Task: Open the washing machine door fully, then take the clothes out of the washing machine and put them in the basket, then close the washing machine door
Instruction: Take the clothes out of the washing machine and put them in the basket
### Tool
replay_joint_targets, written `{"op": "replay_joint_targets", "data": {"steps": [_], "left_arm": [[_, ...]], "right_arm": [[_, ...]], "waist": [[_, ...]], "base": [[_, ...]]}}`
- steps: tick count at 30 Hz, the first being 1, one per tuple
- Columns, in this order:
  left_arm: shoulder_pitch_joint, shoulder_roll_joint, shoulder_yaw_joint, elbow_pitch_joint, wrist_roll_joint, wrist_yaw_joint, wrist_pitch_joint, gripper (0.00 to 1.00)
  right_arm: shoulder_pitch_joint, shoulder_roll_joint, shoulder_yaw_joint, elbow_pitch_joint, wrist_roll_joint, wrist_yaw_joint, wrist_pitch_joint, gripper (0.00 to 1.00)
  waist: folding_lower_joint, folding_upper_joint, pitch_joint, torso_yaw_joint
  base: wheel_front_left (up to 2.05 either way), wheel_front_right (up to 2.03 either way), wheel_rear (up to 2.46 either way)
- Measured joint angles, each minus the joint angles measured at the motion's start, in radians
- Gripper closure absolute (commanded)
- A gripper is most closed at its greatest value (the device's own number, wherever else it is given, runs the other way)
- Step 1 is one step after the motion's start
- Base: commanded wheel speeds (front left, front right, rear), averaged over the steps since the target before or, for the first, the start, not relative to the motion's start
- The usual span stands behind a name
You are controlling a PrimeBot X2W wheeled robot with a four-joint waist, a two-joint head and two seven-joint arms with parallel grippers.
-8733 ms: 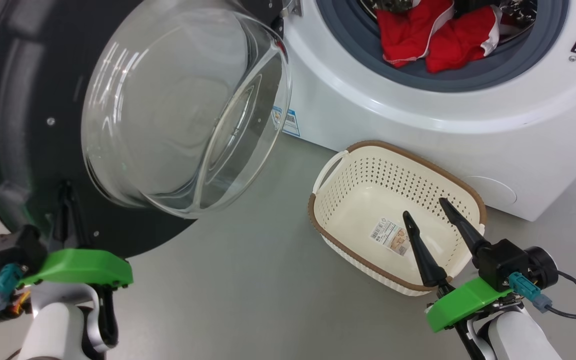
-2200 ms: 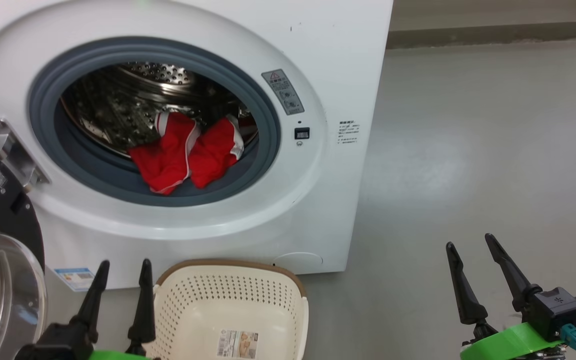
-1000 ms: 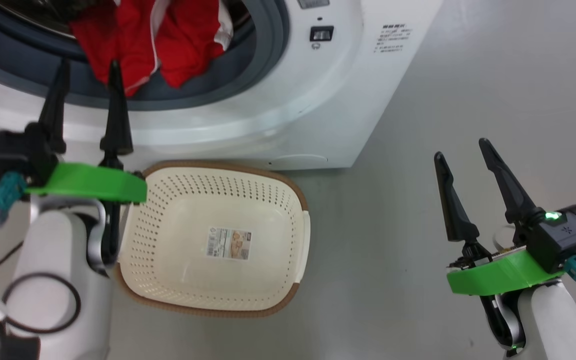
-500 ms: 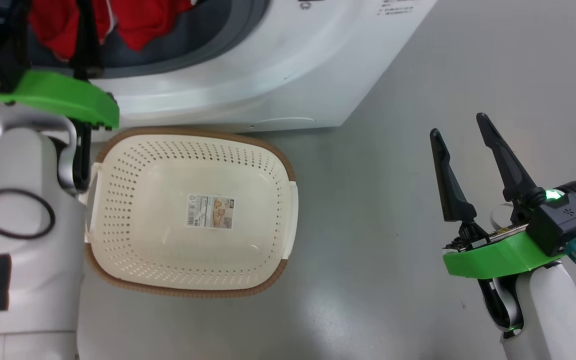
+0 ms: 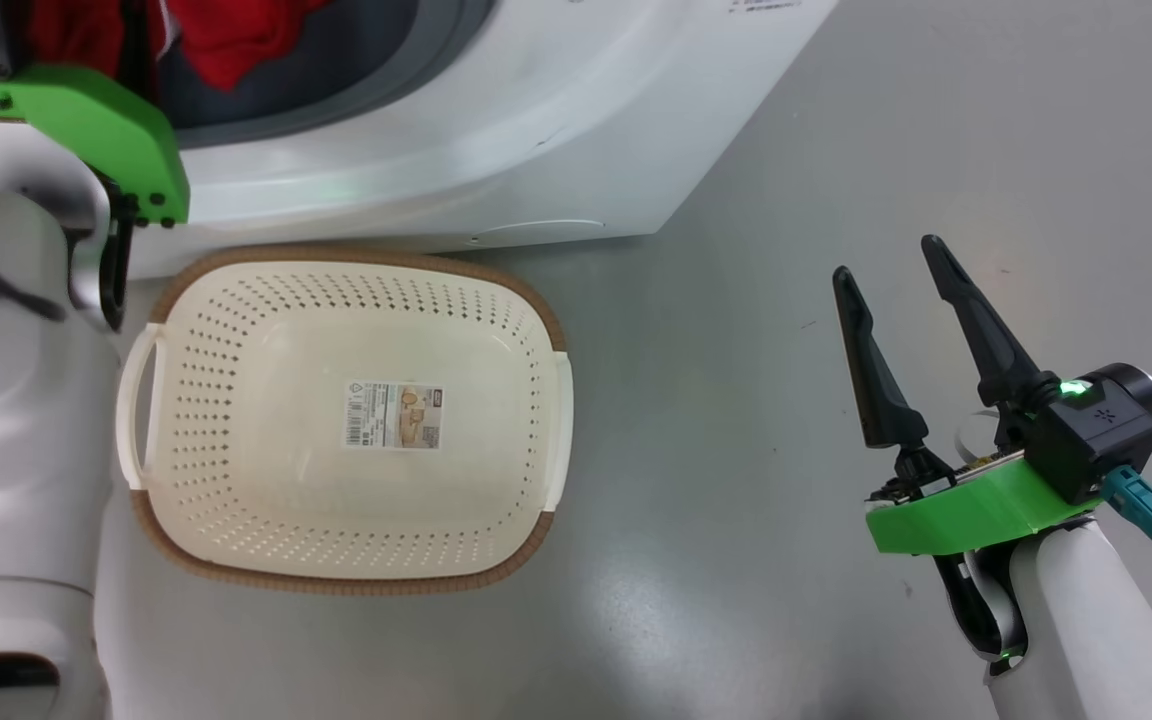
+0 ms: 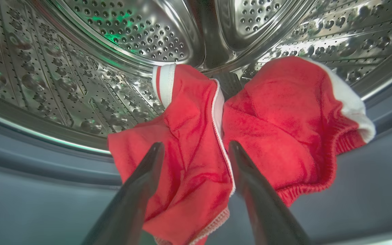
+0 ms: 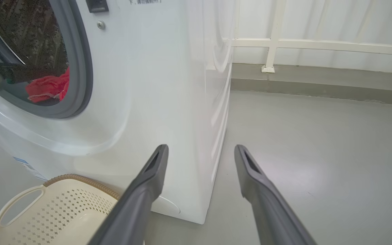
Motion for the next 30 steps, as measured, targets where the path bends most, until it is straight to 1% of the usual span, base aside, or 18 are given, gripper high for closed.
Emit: {"op": "replay_joint_targets", "data": {"steps": [2, 5, 12, 14, 15, 16, 17, 18, 19, 24, 30], "left_arm": [[-0.027, 0.009, -0.019, 0.035, 0.017, 0.012, 0.033, 0.0], [-0.051, 0.029, -0.04, 0.067, 0.036, 0.017, 0.063, 0.0], [-0.059, 0.044, -0.067, 0.12, 0.058, 0.023, 0.11, 0.0], [-0.059, 0.049, -0.073, 0.136, 0.06, 0.03, 0.124, 0.0], [-0.059, 0.052, -0.077, 0.143, 0.061, 0.03, 0.132, 0.08], [-0.059, 0.055, -0.082, 0.149, 0.062, 0.031, 0.136, 0.39], [-0.059, 0.057, -0.084, 0.155, 0.064, 0.031, 0.138, 0.55], [-0.059, 0.057, -0.086, 0.16, 0.064, 0.031, 0.141, 0.69], [-0.059, 0.057, -0.089, 0.164, 0.064, 0.031, 0.142, 0.99], [-0.059, 0.057, -0.099, 0.176, 0.064, 0.031, 0.15, 1.0], [-0.059, 0.058, -0.102, 0.161, 0.062, 0.032, 0.06, 1.0]], "right_arm": [[-0.002, 0.0, 0.002, 0.011, 0.003, 0.0, 0.0, 0.0], [-0.021, 0.0, 0.008, 0.016, 0.008, 0.0, 0.0, 0.0], [-0.033, 0.0, 0.024, 0.026, 0.028, 0.0, 0.0, 0.0], [-0.034, 0.0, 0.025, 0.029, 0.034, 0.0, 0.0, 0.0], [-0.034, 0.0, 0.027, 0.032, 0.034, 0.0, 0.0, 0.0], [-0.034, 0.0, 0.029, 0.034, 0.034, 0.0, 0.0, 0.0], [-0.034, 0.0, 0.03, 0.036, 0.035, 0.0, 0.0, 0.0], [-0.034, 0.0, 0.031, 0.038, 0.036, 0.0, 0.0, 0.0], [-0.034, 0.0, 0.032, 0.04, 0.036, 0.0, 0.0, 0.0], [-0.034, 0.0, 0.034, 0.047, 0.044, 0.0, 0.0, 0.0], [-0.034, 0.0, 0.04, 0.054, 0.046, 0.0, 0.0, 0.0]], "waist": [[0.0, 0.0, 0.003, -0.007], [0.0, 0.0, 0.006, -0.015], [0.0, 0.0, 0.006, -0.033], [0.0, 0.0, 0.004, -0.036], [0.0, 0.0, 0.002, -0.037], [0.0, 0.0, 0.001, -0.039], [0.0, 0.0, 0.0, -0.041], [0.0, 0.0, -0.002, -0.042], [0.0, 0.0, -0.004, -0.044], [0.0, 0.0, -0.009, -0.045], [0.0, 0.0, -0.016, -0.042]], "base": [[0.0, 0.0, 0.0], [0.0, 0.0, 0.0], [0.0, 0.0, 0.0], [0.0, 0.0, 0.0], [0.0, 0.0, 0.0], [0.0, 0.0, 0.0], [0.0, 0.0, 0.0], [0.0, 0.0, 0.0], [0.0, 0.0, 0.0], [0.0, 0.0, 0.0], [0.0, 0.0, 0.0]]}}
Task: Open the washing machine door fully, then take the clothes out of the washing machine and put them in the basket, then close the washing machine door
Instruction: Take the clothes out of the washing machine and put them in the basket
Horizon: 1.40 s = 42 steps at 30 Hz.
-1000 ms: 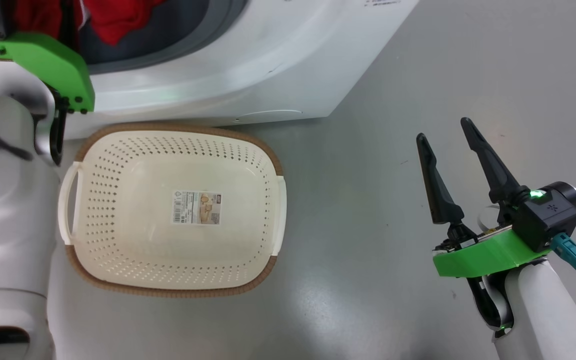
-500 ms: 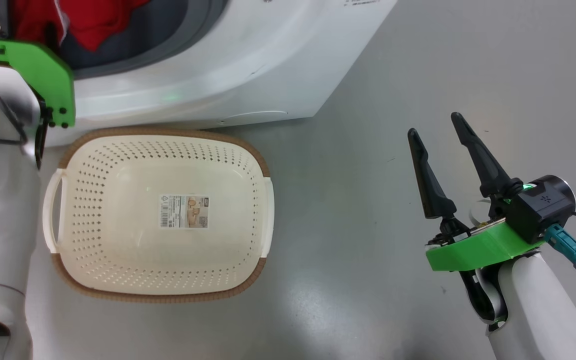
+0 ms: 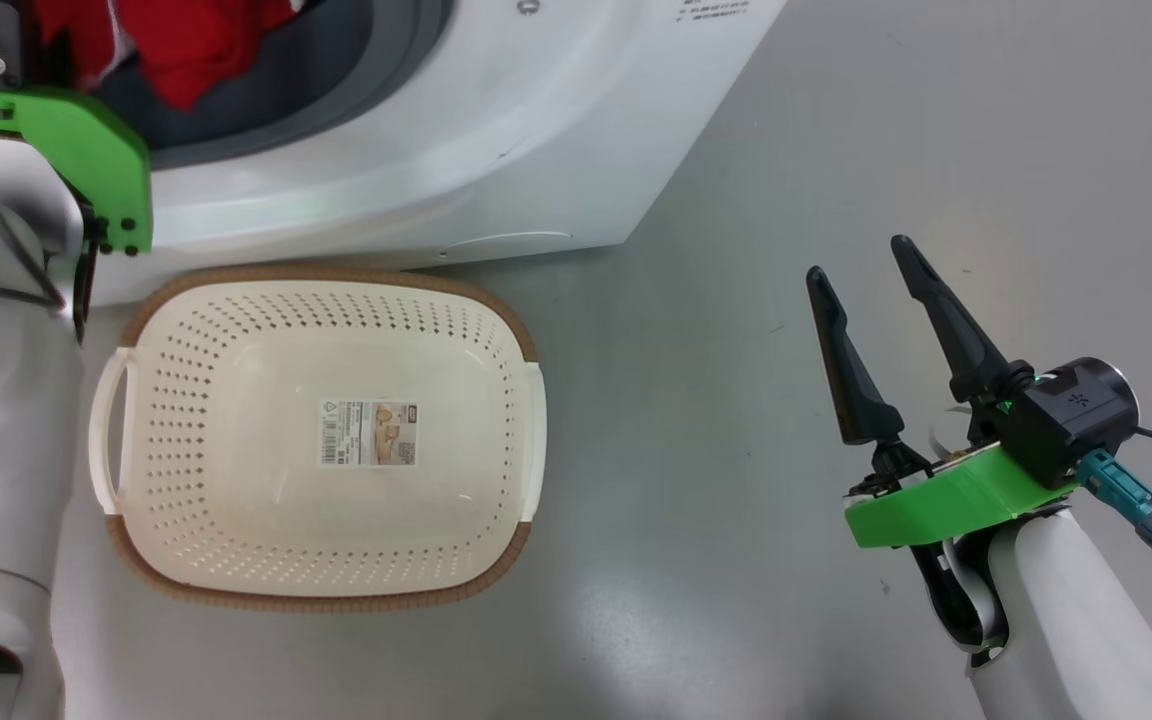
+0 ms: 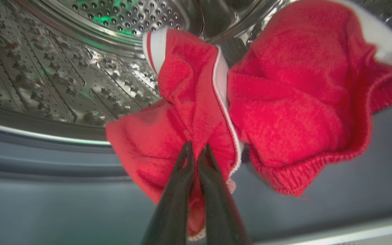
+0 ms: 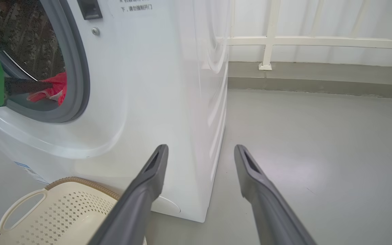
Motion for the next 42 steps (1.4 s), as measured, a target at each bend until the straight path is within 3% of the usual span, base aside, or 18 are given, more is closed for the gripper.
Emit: {"op": "replay_joint_targets", "data": {"steps": [7, 13, 26, 42], "left_arm": [[0.004, -0.003, 0.036, -0.016, -0.067, 0.007, -0.131, 1.0], [0.029, -0.021, 0.089, -0.057, -0.142, -0.016, -0.212, 1.0], [0.197, -0.067, 0.153, -0.365, -0.195, -0.056, -0.226, 1.0], [0.403, -0.095, 0.166, -0.55, -0.171, -0.066, -0.226, 1.0]], "right_arm": [[0.0, 0.0, 0.007, 0.008, 0.006, 0.0, 0.0, 0.0], [0.002, 0.0, -0.009, 0.012, 0.004, 0.0, 0.0, 0.0], [0.003, 0.0, -0.011, 0.034, -0.024, 0.0, 0.0, 0.0], [0.045, 0.0, -0.013, 0.048, -0.025, 0.0, 0.0, 0.0]], "waist": [[0.0, 0.0, -0.02, 0.008], [0.0, 0.0, -0.033, 0.021], [0.0, 0.0, -0.067, 0.051], [0.0, 0.0, -0.171, 0.069]], "base": [[0.0, 0.0, 0.0], [0.0, 0.0, 0.0], [0.0, 0.0, 0.0], [0.0, 0.0, 0.0]]}}
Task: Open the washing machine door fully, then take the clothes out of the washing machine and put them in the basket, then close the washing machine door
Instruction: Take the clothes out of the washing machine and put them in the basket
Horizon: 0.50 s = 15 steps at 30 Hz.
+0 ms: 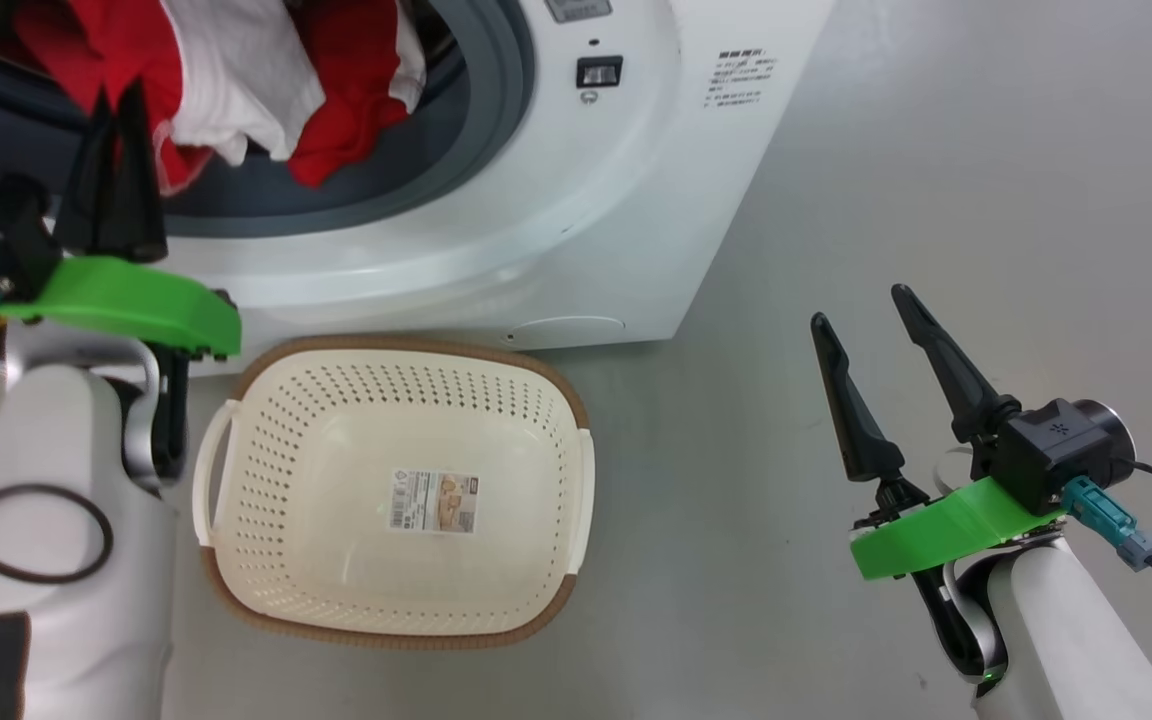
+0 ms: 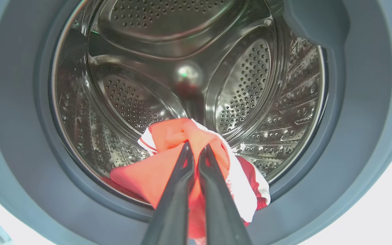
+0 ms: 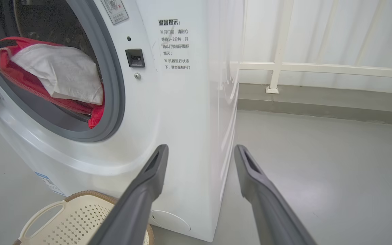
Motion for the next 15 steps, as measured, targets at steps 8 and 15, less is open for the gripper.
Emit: {"op": "replay_joint_targets", "data": {"steps": [8, 15], "left_arm": [[0.114, -0.01, -0.003, -0.125, 0.0, 0.0, -0.003, 1.0], [0.222, -0.028, -0.014, -0.259, 0.0, 0.002, -0.003, 1.0]], "right_arm": [[0.039, 0.0, -0.002, 0.004, -0.013, 0.0, 0.0, 0.0], [0.041, 0.0, -0.006, 0.004, -0.014, 0.0, 0.0, 0.0]], "waist": [[0.0, 0.0, -0.049, 0.007], [0.0, 0.0, -0.073, 0.014]], "base": [[0.0, 0.0, 0.0], [0.0, 0.0, 0.0]]}}
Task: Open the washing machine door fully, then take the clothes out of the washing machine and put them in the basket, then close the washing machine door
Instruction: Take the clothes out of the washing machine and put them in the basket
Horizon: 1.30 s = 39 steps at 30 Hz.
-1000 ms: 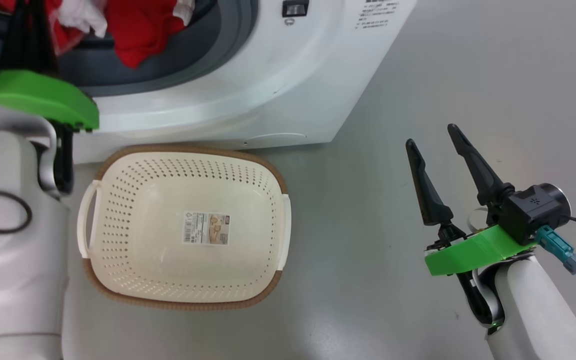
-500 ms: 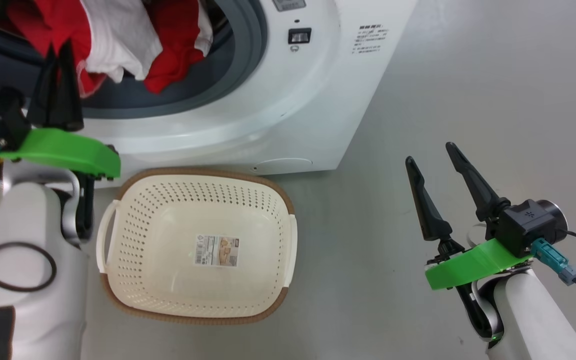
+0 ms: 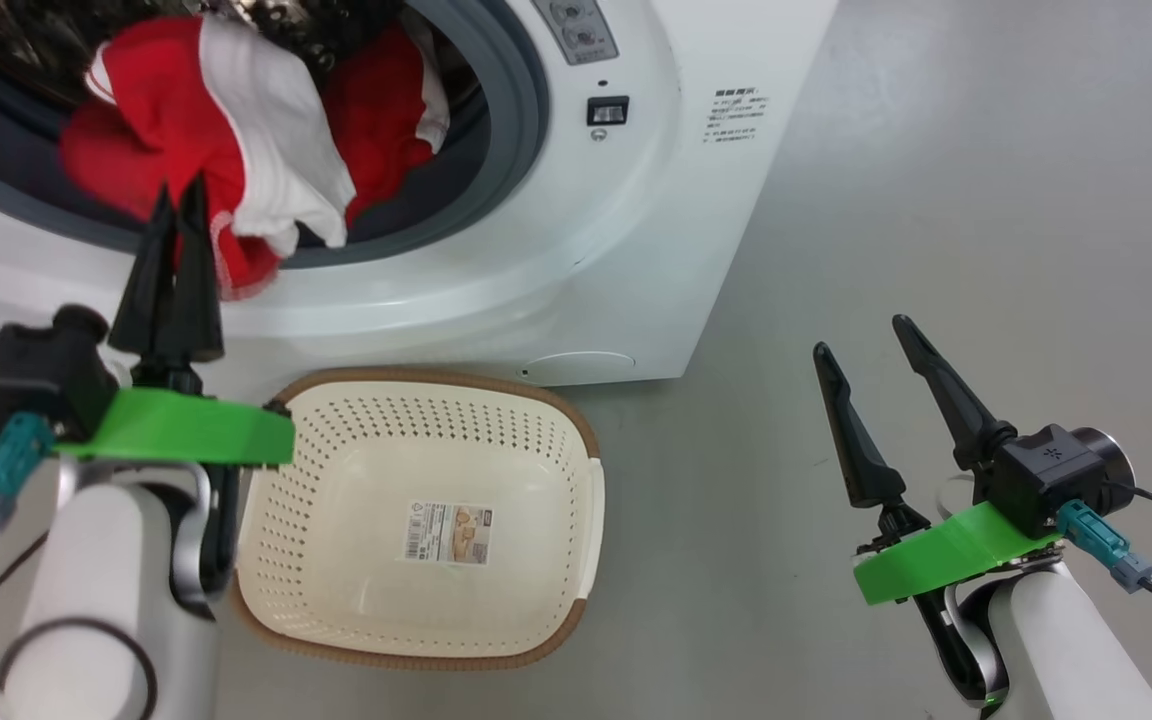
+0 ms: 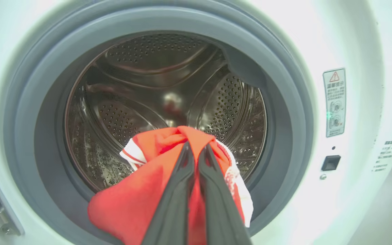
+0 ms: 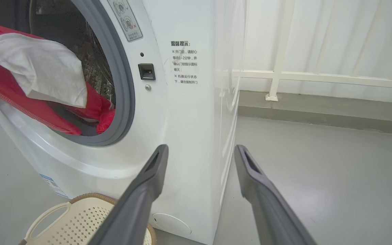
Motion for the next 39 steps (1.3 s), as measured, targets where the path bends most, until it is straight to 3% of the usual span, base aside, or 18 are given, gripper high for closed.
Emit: {"op": "replay_joint_targets", "data": {"steps": [10, 19, 27, 39], "left_arm": [[0.188, -0.011, -0.03, -0.247, -0.029, 0.022, 0.113, 1.0], [0.248, -0.03, -0.071, -0.272, -0.072, 0.036, 0.165, 1.0], [0.247, -0.037, -0.097, -0.134, -0.135, 0.034, 0.174, 1.0], [0.16, -0.044, -0.175, 0.218, -0.252, 0.003, 0.155, 1.0]], "right_arm": [[0.019, 0.0, -0.003, -0.007, -0.001, 0.0, 0.0, 0.0], [0.018, 0.0, -0.002, -0.019, -0.001, 0.0, 0.0, 0.0], [0.009, 0.0, 0.002, -0.02, -0.001, 0.0, 0.0, 0.0], [-0.027, 0.0, 0.007, -0.023, -0.001, 0.0, 0.0, 0.0]], "waist": [[0.0, 0.0, -0.01, 0.013], [0.0, 0.0, 0.04, 0.014], [0.0, 0.0, 0.084, 0.009], [0.0, 0.0, 0.137, 0.004]], "base": [[0.0, 0.0, 0.0], [0.0, 0.0, 0.0], [0.0, 0.0, 0.0], [0.0, 0.0, 0.0]]}}
